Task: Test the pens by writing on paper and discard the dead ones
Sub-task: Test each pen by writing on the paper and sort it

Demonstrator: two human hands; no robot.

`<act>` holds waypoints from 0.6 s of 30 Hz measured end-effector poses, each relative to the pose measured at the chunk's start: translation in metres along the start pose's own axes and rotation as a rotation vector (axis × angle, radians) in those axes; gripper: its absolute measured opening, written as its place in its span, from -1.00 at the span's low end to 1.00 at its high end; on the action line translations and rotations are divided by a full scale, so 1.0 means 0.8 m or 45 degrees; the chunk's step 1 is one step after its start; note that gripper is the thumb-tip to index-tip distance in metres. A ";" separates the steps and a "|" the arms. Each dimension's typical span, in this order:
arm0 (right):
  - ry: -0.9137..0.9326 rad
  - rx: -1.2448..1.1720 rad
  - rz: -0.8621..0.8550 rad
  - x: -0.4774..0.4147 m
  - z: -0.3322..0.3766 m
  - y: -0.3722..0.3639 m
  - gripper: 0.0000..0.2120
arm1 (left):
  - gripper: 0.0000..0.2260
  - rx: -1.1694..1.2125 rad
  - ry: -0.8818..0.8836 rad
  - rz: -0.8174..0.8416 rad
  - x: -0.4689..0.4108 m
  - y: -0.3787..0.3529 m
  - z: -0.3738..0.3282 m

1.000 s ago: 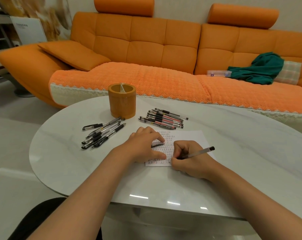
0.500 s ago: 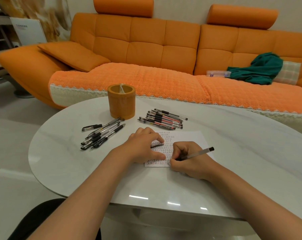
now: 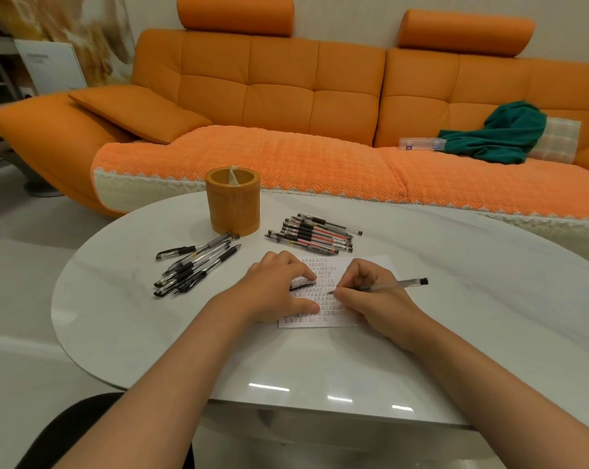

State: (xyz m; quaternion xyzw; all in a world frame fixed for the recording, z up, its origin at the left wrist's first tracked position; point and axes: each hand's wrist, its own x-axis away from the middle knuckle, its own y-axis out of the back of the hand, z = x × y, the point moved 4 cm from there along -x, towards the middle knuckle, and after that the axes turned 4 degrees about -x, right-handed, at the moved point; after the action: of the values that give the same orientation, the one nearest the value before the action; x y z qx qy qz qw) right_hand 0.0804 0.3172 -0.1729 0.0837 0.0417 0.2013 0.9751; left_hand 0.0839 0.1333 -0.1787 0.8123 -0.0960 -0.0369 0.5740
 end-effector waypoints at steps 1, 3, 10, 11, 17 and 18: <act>-0.009 -0.023 -0.015 -0.001 -0.001 0.001 -0.89 | -0.47 -0.003 -0.008 -0.003 0.000 0.000 0.001; -0.021 -0.052 -0.040 -0.002 0.001 0.003 -0.89 | -0.48 0.002 -0.022 -0.014 0.001 -0.001 0.003; 0.035 -0.076 -0.095 -0.012 0.008 0.011 -0.65 | -0.61 -0.060 0.042 -0.227 0.005 0.015 0.010; 0.038 -0.146 -0.088 -0.013 0.009 0.013 -0.64 | -0.65 -0.085 0.052 -0.240 0.006 0.016 0.010; -0.168 -0.560 -0.185 -0.021 0.010 0.019 -0.61 | -0.86 -0.100 0.087 -0.257 0.007 0.016 0.007; -0.147 -0.496 -0.180 -0.021 0.012 0.020 -0.62 | -0.87 -0.084 0.099 -0.267 0.006 0.017 0.007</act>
State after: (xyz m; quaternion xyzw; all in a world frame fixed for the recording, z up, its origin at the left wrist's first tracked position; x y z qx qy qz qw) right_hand 0.0604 0.3234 -0.1602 -0.0980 -0.0482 0.1316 0.9853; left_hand 0.0863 0.1228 -0.1675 0.7994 0.0132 -0.0684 0.5967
